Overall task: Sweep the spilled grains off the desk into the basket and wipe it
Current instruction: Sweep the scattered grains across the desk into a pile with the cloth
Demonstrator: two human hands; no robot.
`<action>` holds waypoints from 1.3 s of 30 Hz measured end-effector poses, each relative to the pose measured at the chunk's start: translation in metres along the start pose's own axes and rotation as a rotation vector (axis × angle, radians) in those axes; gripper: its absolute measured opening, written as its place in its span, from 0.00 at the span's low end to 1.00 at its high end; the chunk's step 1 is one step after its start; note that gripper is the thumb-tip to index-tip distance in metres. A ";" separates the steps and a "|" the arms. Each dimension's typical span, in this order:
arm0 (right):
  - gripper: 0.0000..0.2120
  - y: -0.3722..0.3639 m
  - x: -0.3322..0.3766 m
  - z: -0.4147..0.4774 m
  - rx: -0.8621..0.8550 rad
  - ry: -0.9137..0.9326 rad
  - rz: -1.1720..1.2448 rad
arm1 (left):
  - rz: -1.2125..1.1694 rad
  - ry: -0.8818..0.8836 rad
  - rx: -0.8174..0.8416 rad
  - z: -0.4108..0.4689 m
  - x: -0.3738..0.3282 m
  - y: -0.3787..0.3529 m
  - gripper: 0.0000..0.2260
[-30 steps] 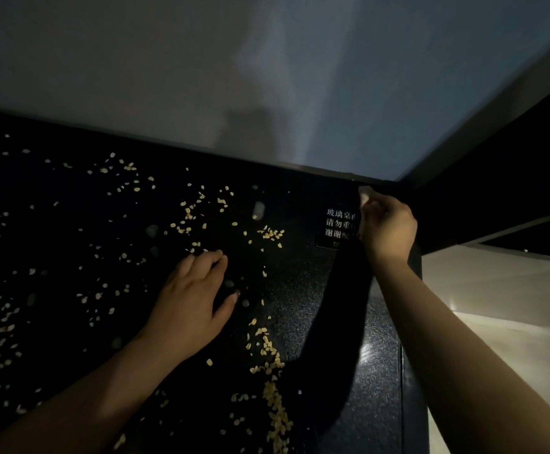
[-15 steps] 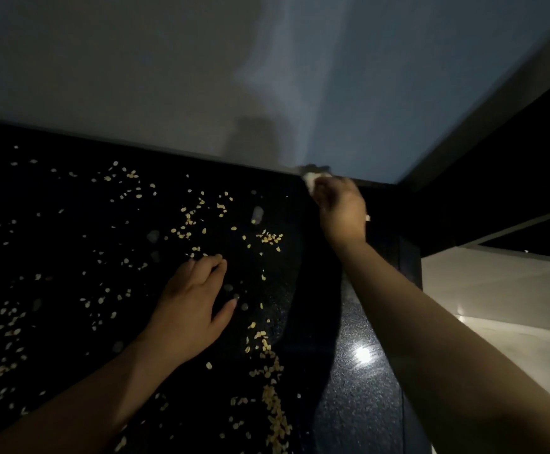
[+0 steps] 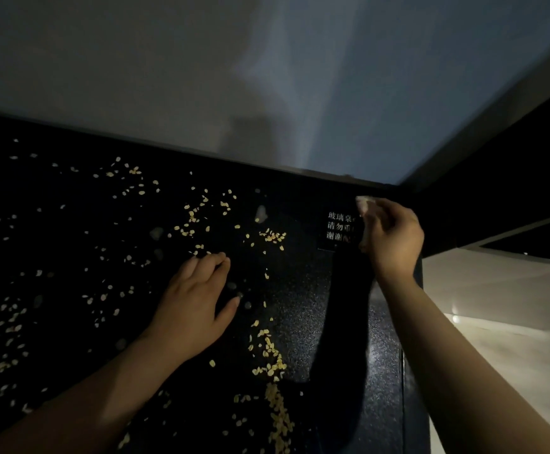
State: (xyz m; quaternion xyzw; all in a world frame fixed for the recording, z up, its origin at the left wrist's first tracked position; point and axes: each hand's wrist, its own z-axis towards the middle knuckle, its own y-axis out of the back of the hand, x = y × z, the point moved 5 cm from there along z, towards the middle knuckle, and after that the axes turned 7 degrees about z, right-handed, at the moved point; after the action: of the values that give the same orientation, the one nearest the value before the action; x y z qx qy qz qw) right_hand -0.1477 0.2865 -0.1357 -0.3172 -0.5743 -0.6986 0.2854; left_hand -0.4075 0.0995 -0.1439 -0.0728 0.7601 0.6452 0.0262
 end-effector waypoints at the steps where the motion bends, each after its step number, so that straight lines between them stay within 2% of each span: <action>1: 0.12 -0.004 -0.004 0.002 0.048 0.005 -0.019 | 0.005 -0.003 0.003 0.000 0.000 0.000 0.30; 5: 0.12 -0.010 -0.005 0.003 0.153 0.047 -0.046 | 0.006 -0.012 0.006 0.001 0.001 -0.001 0.30; 12: 0.07 0.020 -0.001 -0.040 0.173 0.058 -0.066 | 0.003 -0.025 0.021 0.002 -0.001 0.001 0.30; 17: 0.08 0.040 -0.013 -0.084 0.423 -0.004 -0.073 | -0.003 -0.033 0.014 0.003 -0.003 0.002 0.31; 22: 0.07 0.038 -0.003 -0.056 0.188 0.031 -0.028 | -0.004 -0.042 0.010 0.003 -0.002 0.002 0.32; 25: 0.09 0.023 -0.001 -0.023 -0.005 -0.049 -0.004 | -0.013 -0.035 0.005 0.003 -0.003 0.001 0.32; 27: 0.11 0.005 -0.003 -0.003 -0.026 -0.145 -0.020 | -0.021 -0.025 0.005 0.002 -0.002 -0.001 0.33; 29: 0.12 -0.020 -0.001 0.014 0.022 -0.156 -0.073 | -0.020 -0.021 0.003 0.002 -0.001 -0.002 0.33; 34: 0.09 -0.069 0.032 0.019 0.119 -0.046 -0.127 | -0.018 -0.013 0.005 0.002 -0.002 -0.002 0.32; 37: 0.08 -0.092 0.057 -0.008 0.267 0.071 -0.050 | 0.002 -0.026 0.010 0.002 -0.002 0.001 0.31; 39: 0.09 -0.097 0.066 -0.033 0.422 0.068 0.042 | 0.007 -0.024 0.016 0.002 -0.002 0.003 0.30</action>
State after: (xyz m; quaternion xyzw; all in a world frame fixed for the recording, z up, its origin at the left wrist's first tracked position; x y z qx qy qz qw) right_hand -0.2679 0.2694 -0.1494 -0.2385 -0.6912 -0.5669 0.3794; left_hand -0.4057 0.1019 -0.1406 -0.0623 0.7651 0.6400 0.0338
